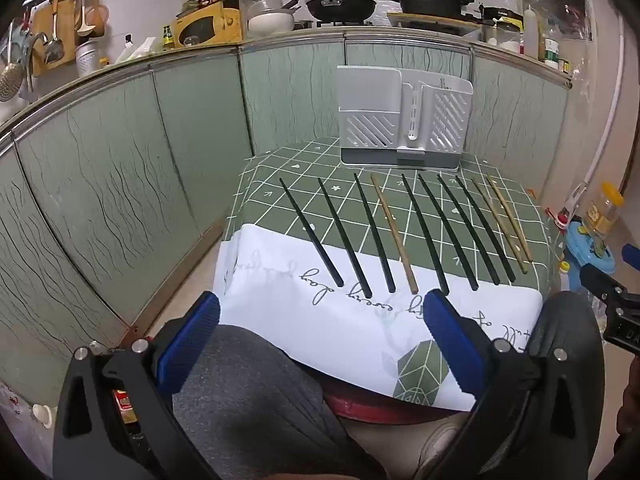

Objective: Organize utensils

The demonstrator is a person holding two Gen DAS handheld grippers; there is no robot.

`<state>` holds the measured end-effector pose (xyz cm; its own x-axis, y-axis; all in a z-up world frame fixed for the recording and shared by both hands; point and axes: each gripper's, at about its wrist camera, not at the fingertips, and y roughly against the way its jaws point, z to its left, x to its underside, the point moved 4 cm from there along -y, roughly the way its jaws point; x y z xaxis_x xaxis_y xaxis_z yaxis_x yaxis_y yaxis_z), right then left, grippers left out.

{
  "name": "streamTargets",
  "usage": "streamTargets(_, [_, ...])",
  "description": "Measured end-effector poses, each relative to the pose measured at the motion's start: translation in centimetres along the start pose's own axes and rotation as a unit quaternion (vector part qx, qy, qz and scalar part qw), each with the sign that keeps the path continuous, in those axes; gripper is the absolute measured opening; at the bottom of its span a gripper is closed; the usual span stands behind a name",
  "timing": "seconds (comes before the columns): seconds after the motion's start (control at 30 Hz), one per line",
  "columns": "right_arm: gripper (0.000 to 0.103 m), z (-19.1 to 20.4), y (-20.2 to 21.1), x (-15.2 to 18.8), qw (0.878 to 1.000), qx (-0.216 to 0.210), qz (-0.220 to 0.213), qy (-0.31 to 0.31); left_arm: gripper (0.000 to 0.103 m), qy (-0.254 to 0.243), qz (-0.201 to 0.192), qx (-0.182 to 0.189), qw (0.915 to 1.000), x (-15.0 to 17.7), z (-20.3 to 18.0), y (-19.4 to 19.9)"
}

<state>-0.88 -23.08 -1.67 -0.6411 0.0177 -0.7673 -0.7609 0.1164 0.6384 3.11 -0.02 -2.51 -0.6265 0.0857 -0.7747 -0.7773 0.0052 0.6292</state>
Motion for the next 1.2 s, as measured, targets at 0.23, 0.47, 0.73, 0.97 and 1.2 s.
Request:
streamTargets(0.23, [0.095,0.2,0.04,0.0,1.0,-0.004,0.004,0.002,0.099,0.004,0.001,-0.002,1.0,-0.34,-0.28,-0.1])
streamTargets(0.47, [0.095,-0.09,-0.16,-0.11,1.0,-0.002,0.008,-0.001,0.099,0.015,-0.002,0.0,0.9999,0.06,0.6,-0.15])
streamTargets(0.73, [0.095,-0.1,-0.25,0.1,1.0,0.0,0.008,-0.003,0.099,0.014,0.001,0.0,0.9999,0.16,0.58,-0.24])
streamTargets(0.97, [0.095,-0.12,-0.27,0.1,1.0,-0.002,0.011,-0.008,0.099,0.013,0.001,0.001,0.9999,0.13,0.54,-0.24])
streamTargets(1.2, [0.095,-0.11,-0.28,0.05,1.0,-0.001,0.011,-0.009,0.099,0.011,0.001,0.002,0.9999,0.17,0.49,-0.24])
